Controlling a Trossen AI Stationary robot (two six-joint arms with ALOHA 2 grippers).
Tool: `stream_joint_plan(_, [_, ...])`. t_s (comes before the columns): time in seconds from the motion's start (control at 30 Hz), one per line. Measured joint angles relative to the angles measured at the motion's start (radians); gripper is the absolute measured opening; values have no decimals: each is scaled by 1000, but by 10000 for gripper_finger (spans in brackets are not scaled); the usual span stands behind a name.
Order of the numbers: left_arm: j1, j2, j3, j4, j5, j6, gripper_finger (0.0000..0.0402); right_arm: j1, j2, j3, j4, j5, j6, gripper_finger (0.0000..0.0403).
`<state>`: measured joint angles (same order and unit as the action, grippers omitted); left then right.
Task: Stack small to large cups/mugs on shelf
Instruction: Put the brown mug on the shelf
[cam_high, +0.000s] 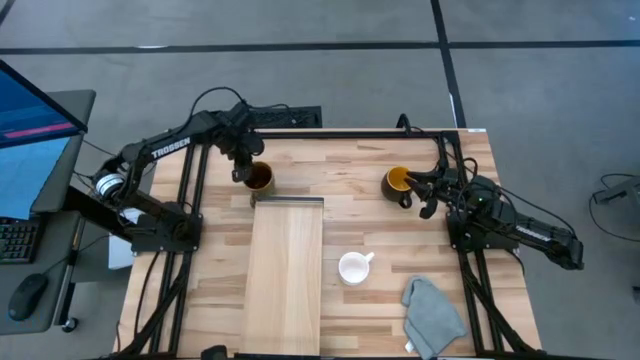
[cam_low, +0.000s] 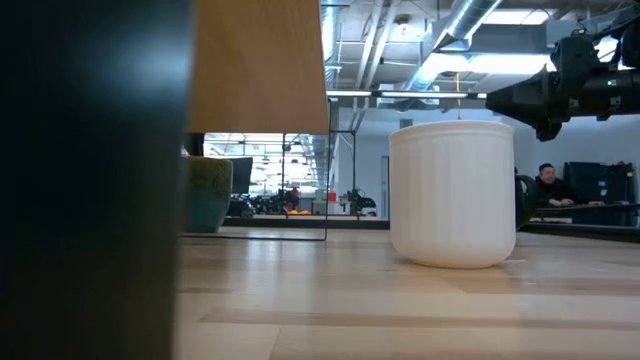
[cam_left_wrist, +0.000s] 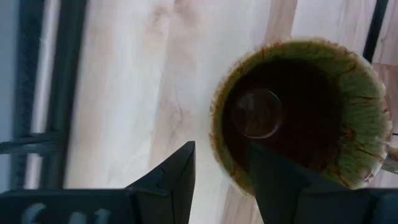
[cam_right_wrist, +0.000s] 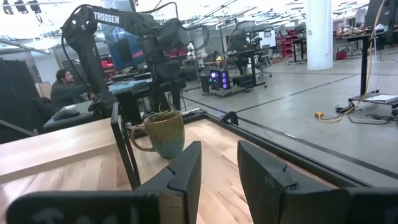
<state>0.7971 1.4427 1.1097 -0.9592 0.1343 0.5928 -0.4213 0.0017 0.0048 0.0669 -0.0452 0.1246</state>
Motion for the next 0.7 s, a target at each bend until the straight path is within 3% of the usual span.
stream_joint_plan(0.47, [-14,147,5,-8,-63,30,130,1,0,0,-3,0,0,127])
stream_joint_plan(0.7, [-14,147,5,-13,-72,31,63,1,0,0,-3,0,-1,127])
